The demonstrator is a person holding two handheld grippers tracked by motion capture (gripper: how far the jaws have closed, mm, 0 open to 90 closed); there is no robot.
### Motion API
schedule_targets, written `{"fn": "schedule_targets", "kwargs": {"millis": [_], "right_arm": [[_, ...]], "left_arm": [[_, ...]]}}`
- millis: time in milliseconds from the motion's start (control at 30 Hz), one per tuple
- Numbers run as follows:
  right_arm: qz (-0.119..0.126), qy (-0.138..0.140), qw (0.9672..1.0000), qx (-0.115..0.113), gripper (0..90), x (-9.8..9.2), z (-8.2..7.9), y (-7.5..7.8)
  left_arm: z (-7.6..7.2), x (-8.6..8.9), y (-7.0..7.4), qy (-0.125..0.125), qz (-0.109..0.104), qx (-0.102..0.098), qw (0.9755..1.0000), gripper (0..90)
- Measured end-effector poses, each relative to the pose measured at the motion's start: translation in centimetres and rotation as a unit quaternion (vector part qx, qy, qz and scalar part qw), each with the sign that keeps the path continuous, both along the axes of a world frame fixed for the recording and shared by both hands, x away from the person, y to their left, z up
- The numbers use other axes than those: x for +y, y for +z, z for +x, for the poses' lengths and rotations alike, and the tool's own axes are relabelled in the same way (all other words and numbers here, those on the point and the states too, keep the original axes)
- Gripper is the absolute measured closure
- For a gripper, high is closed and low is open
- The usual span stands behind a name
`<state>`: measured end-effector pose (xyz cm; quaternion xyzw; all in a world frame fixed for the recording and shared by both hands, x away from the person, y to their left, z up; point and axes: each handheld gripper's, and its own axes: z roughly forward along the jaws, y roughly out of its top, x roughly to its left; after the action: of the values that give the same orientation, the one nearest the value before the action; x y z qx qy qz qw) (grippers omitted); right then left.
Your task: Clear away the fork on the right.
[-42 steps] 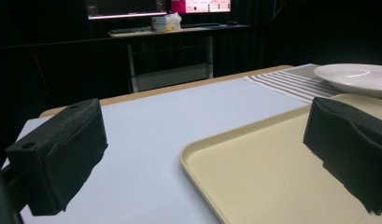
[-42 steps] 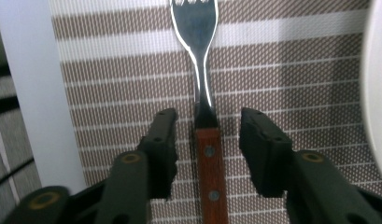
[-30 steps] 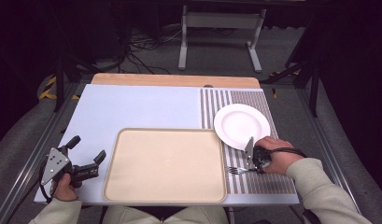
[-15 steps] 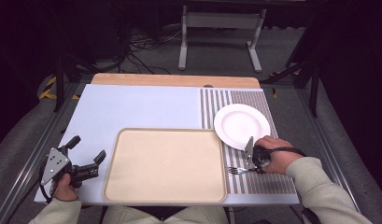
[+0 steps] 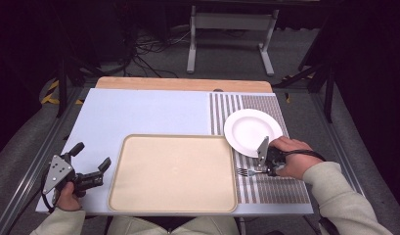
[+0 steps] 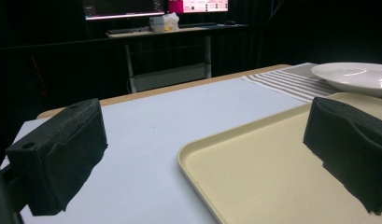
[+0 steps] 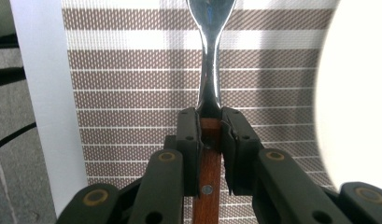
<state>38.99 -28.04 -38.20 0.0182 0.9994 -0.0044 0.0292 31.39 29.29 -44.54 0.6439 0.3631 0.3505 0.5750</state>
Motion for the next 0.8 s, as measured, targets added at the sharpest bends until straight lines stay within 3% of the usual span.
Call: {"fn": "schedule_targets", "kwargs": {"millis": [600, 800], "right_arm": [[0.039, -0.048, 0.9978, -0.024, 77.6, 1.3, 0.3, 2.5], [0.073, -0.088, 0.9930, -0.029, 77.5, 2.1, 0.3, 2.9]], "left_arm": [[0.0, 0.0, 0.0, 0.001, -0.002, 0.002, 1.0000, 0.1], [0.0, 0.1, 0.0, 0.002, -0.004, 0.002, 1.0000, 0.1]]}}
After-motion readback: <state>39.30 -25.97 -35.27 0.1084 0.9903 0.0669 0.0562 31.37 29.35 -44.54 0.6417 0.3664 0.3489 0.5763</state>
